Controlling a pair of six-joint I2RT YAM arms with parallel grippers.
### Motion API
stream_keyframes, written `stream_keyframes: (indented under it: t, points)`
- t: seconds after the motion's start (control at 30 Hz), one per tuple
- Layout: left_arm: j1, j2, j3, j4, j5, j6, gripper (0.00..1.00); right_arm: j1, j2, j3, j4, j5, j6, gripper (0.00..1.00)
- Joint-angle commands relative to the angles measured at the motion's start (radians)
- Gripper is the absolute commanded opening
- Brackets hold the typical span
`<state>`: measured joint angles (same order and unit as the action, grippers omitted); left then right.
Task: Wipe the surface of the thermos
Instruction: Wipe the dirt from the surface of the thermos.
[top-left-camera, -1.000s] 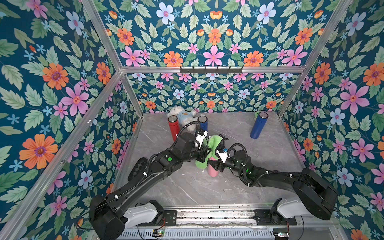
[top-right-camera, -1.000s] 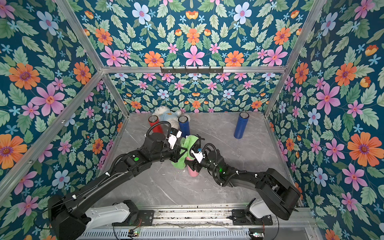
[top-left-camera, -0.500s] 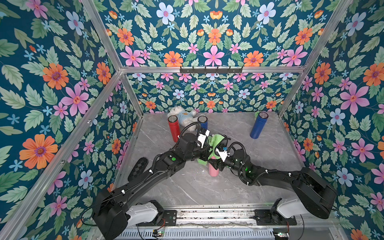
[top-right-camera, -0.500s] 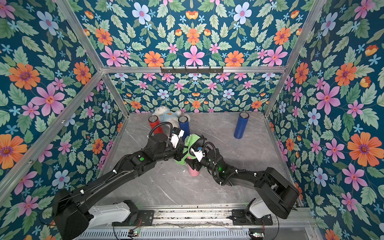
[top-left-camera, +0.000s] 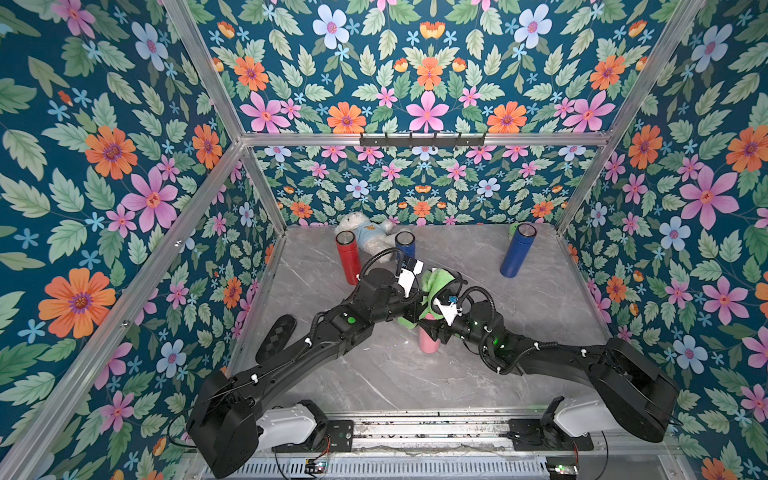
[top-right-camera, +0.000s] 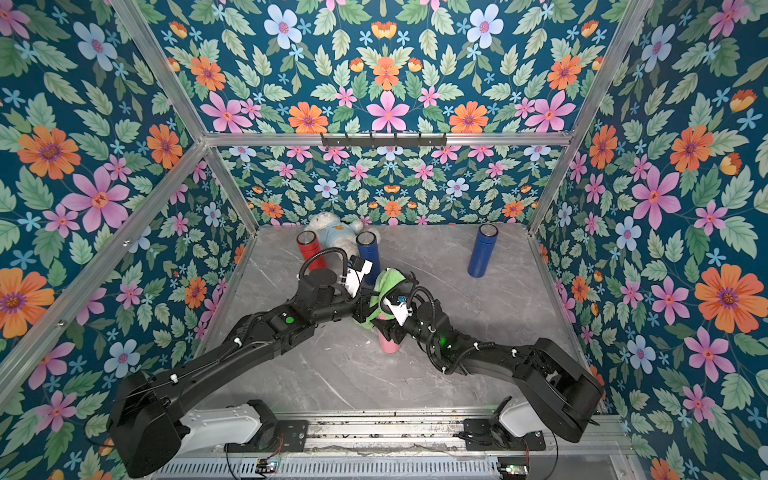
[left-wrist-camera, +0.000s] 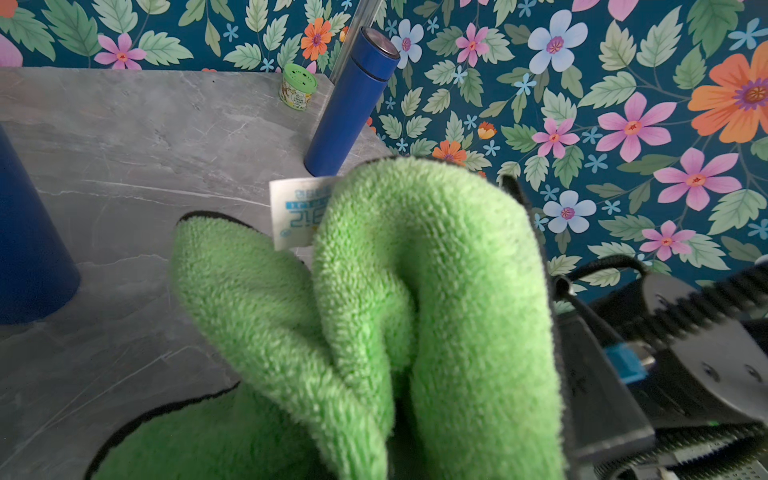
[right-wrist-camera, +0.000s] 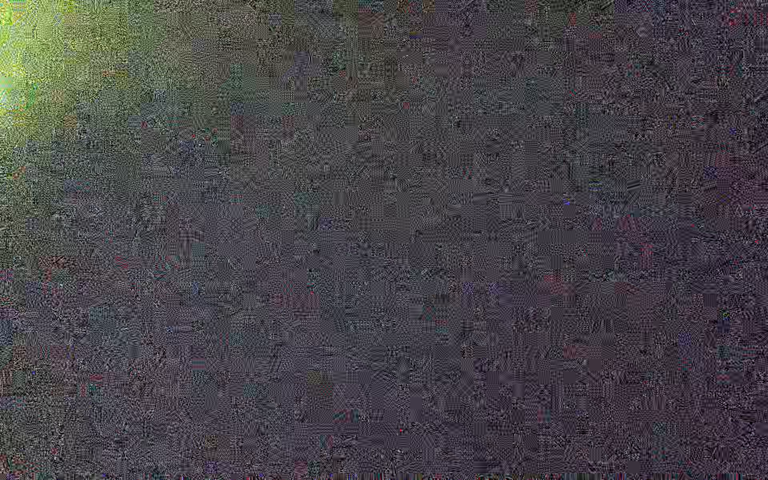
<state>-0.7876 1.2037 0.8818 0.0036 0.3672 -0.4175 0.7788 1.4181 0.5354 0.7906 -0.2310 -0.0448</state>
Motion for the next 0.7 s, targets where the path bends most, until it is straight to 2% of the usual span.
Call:
stream_keyframes:
  t: [0.0, 0.2, 0.33, 0.67]
  points:
    - [-0.019, -0.048, -0.047, -0.281, -0.027, -0.028, 0.0, -0.014, -0.014, 0.0, 0.148, 0.005, 0.024, 0.0]
    - [-0.03, -0.093, -0.104, -0.268, -0.047, -0.052, 0.0, -0.017, -0.005, 0.018, 0.134, -0.013, 0.023, 0.0]
    - [-0.019, -0.038, -0.076, -0.218, -0.064, -0.025, 0.0, -0.013, 0.003, 0.028, 0.115, -0.025, 0.017, 0.0]
    - [0.098, 0.123, 0.024, -0.139, 0.032, 0.049, 0.0, 0.023, 0.003, 0.005, 0.109, -0.024, -0.006, 0.0]
